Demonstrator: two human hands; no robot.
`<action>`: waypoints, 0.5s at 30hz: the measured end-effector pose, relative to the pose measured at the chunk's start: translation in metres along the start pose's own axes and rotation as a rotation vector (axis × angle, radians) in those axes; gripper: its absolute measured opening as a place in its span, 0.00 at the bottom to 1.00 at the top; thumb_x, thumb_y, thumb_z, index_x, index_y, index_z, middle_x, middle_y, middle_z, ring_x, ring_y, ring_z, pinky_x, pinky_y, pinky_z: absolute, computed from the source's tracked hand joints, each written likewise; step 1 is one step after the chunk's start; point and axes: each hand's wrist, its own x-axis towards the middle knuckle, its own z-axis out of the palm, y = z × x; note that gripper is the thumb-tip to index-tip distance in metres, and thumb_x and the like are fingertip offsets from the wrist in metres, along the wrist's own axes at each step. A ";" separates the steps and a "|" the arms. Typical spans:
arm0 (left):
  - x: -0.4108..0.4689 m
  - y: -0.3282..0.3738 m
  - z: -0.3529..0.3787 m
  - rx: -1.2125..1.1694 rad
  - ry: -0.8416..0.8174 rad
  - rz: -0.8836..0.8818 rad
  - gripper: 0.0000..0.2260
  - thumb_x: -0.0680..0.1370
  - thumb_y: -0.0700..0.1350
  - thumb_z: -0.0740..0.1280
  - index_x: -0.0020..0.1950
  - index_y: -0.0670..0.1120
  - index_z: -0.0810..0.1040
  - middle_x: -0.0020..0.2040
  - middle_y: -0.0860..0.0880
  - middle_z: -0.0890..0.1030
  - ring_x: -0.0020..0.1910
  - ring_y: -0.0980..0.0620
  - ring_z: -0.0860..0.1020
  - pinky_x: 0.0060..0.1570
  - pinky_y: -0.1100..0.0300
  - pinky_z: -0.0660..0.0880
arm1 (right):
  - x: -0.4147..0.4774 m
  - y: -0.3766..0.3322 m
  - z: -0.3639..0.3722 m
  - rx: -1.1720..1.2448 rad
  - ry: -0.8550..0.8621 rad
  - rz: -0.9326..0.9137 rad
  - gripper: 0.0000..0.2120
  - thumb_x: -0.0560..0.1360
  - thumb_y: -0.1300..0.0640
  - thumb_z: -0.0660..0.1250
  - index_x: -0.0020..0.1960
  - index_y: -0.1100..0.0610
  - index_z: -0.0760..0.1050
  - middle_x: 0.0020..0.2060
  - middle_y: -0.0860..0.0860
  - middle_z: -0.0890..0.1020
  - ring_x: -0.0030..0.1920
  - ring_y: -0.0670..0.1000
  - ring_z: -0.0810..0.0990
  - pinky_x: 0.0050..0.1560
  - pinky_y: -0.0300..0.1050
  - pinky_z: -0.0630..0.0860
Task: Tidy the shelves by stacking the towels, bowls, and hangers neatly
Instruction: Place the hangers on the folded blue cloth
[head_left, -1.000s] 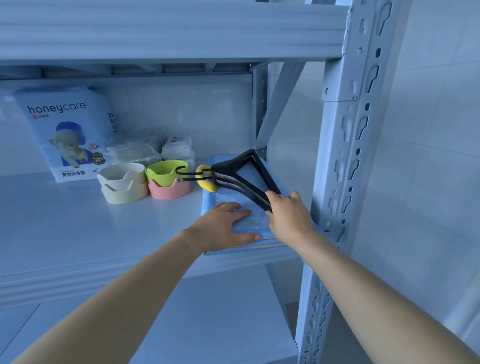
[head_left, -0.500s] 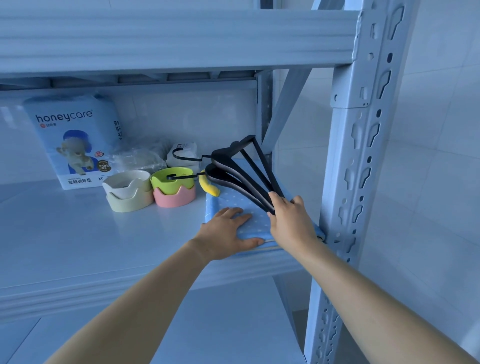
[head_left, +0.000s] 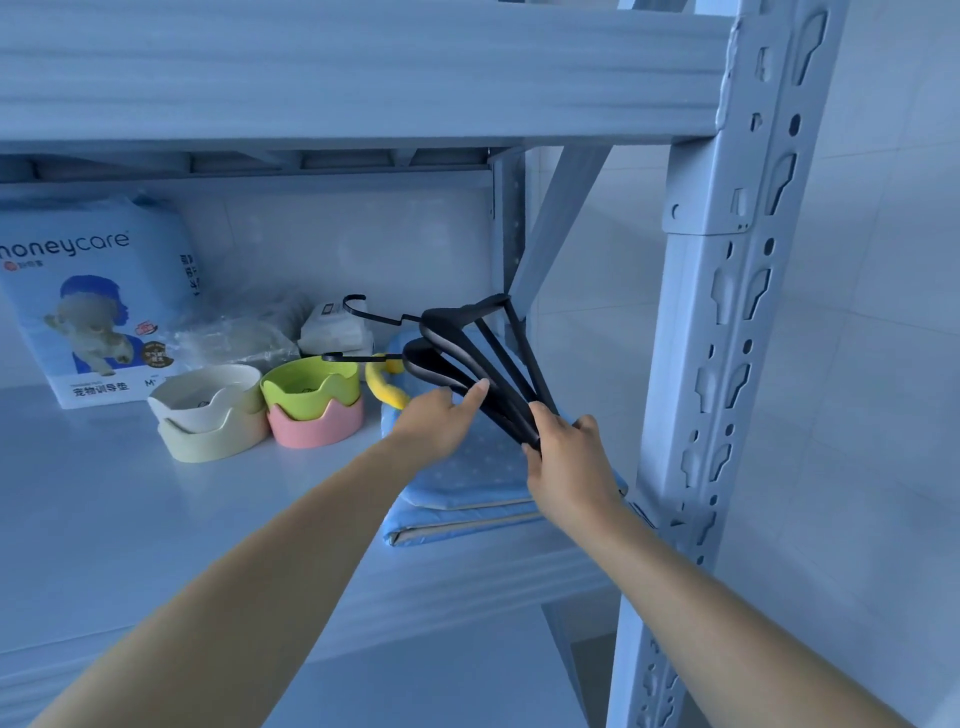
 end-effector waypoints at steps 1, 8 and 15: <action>0.005 0.006 0.003 -0.101 0.001 -0.031 0.26 0.75 0.67 0.54 0.41 0.44 0.70 0.37 0.49 0.75 0.40 0.48 0.78 0.43 0.54 0.76 | 0.001 0.001 0.000 0.001 0.002 -0.012 0.12 0.78 0.59 0.59 0.61 0.58 0.67 0.35 0.46 0.67 0.43 0.52 0.63 0.37 0.43 0.62; 0.028 0.014 0.021 -0.471 -0.045 -0.165 0.10 0.74 0.47 0.67 0.38 0.40 0.74 0.34 0.44 0.79 0.35 0.48 0.78 0.49 0.54 0.78 | 0.012 0.008 -0.004 -0.020 -0.132 -0.142 0.14 0.78 0.55 0.60 0.62 0.56 0.67 0.45 0.52 0.78 0.46 0.52 0.63 0.38 0.45 0.67; 0.055 0.011 0.010 -0.369 -0.023 -0.071 0.13 0.72 0.49 0.69 0.35 0.42 0.73 0.34 0.44 0.78 0.36 0.48 0.78 0.51 0.50 0.78 | 0.029 -0.001 0.007 0.021 -0.115 -0.096 0.14 0.79 0.56 0.58 0.63 0.57 0.64 0.49 0.53 0.77 0.45 0.52 0.64 0.41 0.44 0.64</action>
